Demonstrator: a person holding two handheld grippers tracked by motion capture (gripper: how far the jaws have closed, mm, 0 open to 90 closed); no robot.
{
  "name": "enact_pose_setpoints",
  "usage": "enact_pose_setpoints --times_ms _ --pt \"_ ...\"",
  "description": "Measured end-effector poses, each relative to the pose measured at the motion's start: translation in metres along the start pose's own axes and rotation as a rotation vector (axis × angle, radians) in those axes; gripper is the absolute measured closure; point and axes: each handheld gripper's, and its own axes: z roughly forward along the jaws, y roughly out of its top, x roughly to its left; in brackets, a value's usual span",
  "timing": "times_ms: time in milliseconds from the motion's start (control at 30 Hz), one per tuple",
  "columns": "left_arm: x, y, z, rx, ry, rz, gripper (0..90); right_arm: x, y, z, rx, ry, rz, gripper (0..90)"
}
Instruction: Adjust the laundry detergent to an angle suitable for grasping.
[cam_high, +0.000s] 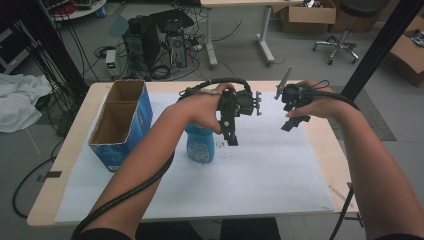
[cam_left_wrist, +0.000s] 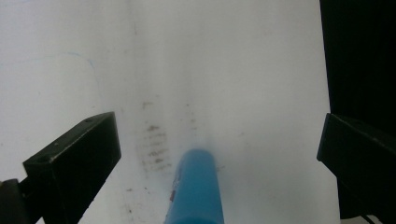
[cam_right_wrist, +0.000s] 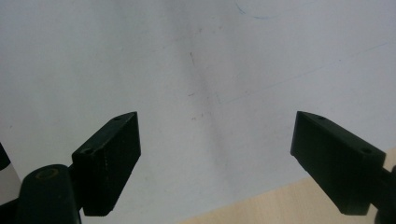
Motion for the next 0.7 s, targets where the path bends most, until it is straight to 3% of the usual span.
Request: enact_pose_setpoints --times_ms 500,700 --pt "-0.0004 -0.0023 -0.0004 -0.002 0.0 -0.012 0.1 0.001 0.0005 -0.001 0.0 -0.011 -0.004 16.0" --pt "-0.0057 0.0016 -0.008 0.002 0.004 -0.007 0.0 0.0052 -0.0005 -0.0059 -0.006 -0.019 -0.006 15.8"
